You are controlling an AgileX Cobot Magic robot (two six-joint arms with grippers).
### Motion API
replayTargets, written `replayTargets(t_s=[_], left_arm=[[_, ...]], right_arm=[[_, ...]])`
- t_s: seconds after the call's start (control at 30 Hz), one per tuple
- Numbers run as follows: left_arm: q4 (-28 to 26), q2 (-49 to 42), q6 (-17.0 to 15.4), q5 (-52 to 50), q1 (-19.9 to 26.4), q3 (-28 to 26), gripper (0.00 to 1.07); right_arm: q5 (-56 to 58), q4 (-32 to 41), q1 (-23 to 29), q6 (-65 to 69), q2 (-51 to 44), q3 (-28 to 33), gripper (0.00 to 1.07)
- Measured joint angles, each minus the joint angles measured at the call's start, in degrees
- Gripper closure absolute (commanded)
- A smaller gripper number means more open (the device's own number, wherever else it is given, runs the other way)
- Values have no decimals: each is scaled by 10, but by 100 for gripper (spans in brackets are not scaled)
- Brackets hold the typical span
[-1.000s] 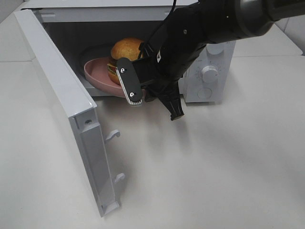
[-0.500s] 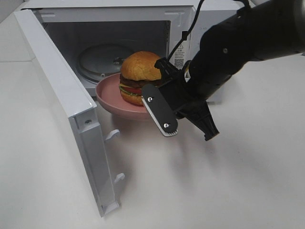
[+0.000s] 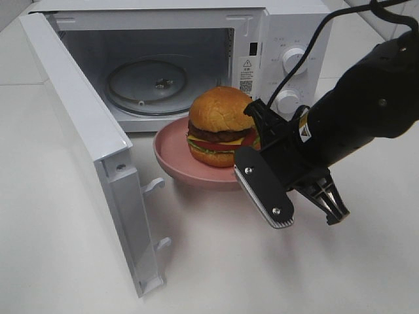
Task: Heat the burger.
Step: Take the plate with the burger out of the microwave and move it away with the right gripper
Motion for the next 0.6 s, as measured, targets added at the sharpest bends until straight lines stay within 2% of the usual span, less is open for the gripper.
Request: replayTargets(t_s=[0.13,0.33,0.6], left_arm=[[0,0,0,0,0,0,106],[0,0,0,0,0,0,106],[0,0,0,0,0,0,106]], right_arm=[[1,-12,0,13,-13,17,107],[15,-68,0,89,-38,50,107],[18,-89,0,166,-84,89,107]])
